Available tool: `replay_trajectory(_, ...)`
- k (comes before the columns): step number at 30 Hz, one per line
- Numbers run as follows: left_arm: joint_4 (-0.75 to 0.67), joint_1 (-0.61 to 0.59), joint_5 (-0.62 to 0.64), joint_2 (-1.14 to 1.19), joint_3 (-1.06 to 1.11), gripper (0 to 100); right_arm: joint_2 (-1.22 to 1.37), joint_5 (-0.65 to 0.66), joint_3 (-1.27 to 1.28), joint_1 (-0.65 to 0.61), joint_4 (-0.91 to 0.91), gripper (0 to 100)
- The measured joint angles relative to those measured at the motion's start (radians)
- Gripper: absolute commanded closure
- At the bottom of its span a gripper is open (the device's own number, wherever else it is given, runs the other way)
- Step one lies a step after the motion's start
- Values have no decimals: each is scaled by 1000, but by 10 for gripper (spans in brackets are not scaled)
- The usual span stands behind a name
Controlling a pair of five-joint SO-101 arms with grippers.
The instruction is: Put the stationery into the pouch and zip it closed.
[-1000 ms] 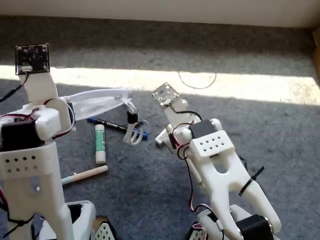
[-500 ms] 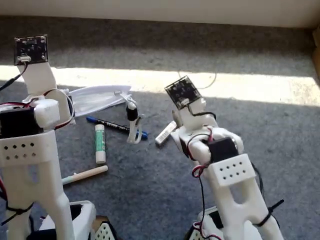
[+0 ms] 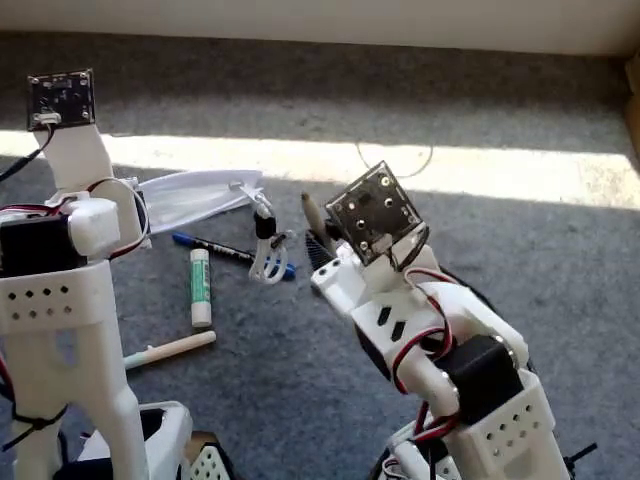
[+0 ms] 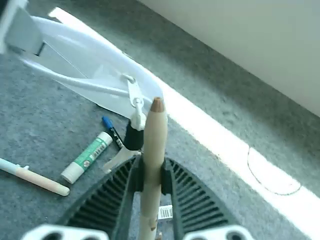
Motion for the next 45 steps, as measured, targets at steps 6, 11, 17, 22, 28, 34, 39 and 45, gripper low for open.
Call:
replay_trajectory(6, 0, 0, 2, 0, 0, 993, -2, 0, -107, -141, -5, 993)
replay_trajectory(11, 0, 0, 2, 0, 0, 993, -2, 0, -138, -189, -123, 993)
replay_trajectory(17, 0, 0, 2, 0, 0, 993, -2, 0, -138, -258, -245, 993)
replay_trajectory(22, 0, 0, 2, 0, 0, 993, -2, 0, -138, -272, -358, 993)
replay_trajectory(28, 0, 0, 2, 0, 0, 993, -2, 0, -138, -272, -471, 993)
replay_trajectory(34, 0, 0, 2, -2, 0, 993, -2, 0, -138, -272, -542, 993)
replay_trajectory(39, 0, 0, 2, -2, 0, 993, 14, 0, -63, -275, -706, 993)
replay_trajectory(45, 0, 0, 2, -2, 0, 993, 98, 0, 130, -270, -1011, 993)
